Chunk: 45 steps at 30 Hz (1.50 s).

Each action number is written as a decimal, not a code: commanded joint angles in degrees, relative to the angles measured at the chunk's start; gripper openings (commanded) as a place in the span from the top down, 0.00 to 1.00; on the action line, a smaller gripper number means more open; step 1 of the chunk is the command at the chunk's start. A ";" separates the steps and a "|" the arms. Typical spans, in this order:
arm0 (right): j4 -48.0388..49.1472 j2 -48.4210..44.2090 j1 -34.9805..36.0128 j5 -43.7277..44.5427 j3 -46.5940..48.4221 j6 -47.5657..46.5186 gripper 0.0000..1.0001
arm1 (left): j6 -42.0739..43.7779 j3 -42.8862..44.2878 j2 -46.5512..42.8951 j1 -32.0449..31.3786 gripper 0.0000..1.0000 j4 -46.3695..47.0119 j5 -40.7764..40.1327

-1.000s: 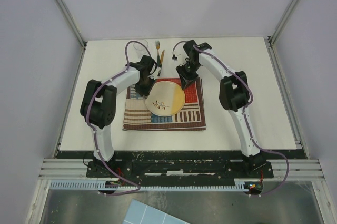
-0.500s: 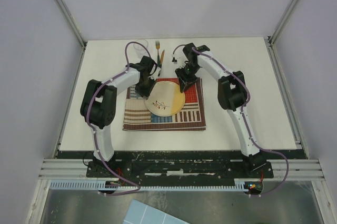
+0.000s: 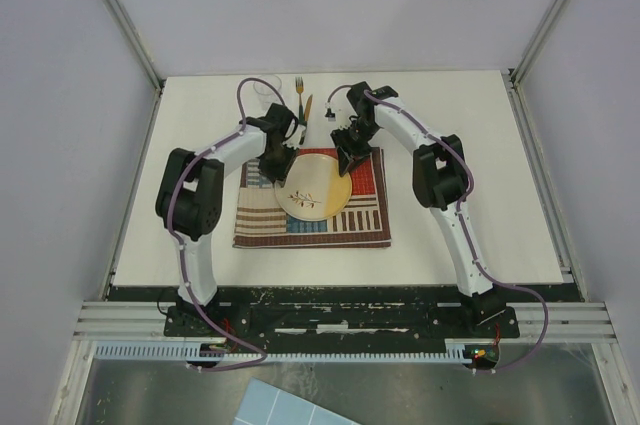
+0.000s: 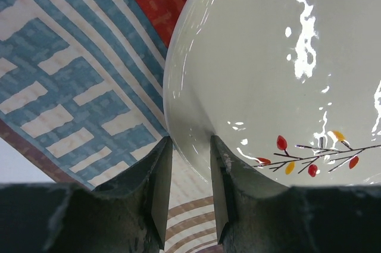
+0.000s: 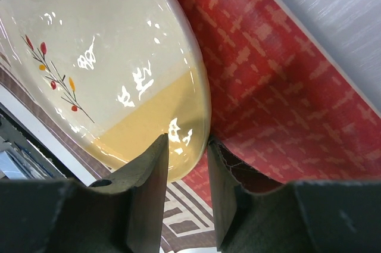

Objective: Set the dinner table for one person
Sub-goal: Adjust the plate on the napkin.

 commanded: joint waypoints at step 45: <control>-4.75 -7.40 4.24 -5.53 -1.30 -2.19 0.98 | -1.43 14.11 9.28 2.66 0.97 -7.06 9.34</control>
